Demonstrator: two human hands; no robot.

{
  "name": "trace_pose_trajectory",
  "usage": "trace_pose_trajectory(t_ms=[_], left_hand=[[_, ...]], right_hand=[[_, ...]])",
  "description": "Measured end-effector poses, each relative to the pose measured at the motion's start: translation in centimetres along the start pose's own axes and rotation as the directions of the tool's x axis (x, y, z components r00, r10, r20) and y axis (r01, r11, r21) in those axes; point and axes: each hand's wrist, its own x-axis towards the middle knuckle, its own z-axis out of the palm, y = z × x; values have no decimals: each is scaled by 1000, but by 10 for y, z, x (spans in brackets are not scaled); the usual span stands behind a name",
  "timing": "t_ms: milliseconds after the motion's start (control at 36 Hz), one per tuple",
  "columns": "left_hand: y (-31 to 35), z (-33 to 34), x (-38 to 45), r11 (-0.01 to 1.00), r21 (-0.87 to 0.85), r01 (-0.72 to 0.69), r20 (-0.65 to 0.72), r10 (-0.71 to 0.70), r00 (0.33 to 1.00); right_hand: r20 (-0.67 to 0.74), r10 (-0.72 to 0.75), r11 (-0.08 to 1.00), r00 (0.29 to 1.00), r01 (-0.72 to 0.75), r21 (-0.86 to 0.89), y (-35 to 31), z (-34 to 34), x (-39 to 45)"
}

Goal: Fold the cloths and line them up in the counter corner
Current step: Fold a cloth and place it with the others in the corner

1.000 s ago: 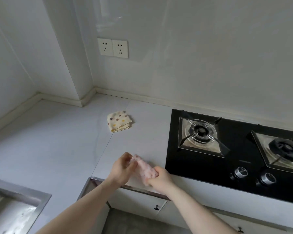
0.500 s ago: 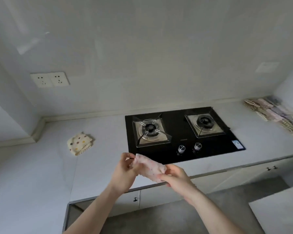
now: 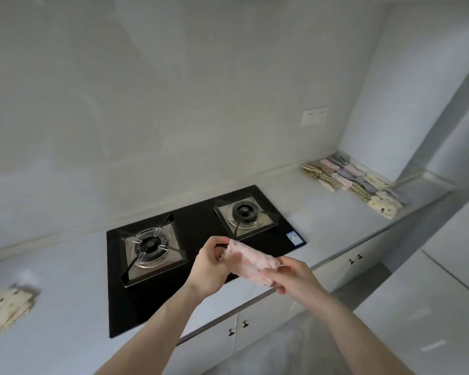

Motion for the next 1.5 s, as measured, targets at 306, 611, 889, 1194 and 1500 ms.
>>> trace_pose_trajectory(t_ms=[306,611,889,1194,1500], left_hand=[[36,135,92,979,202,10,-21,-6,1000],[64,218,199,955,295,-19,30,11,999],[92,286,318,941,338,-4,190,-64,980],[94,329,399,876,480,-42,203,-65,977],[67,353,457,872,479,98,45,-136,990]], right_hand=[[-22,-41,998,999,40,-39,20,-169,50],[-32,42,998,999,-41,42,25,-257,119],[-222,68,988,973,-96,-120,31,-337,200],[-299,247,956,922,-181,232,53,-388,266],[-268,470,866,841,-382,322,105,-462,380]])
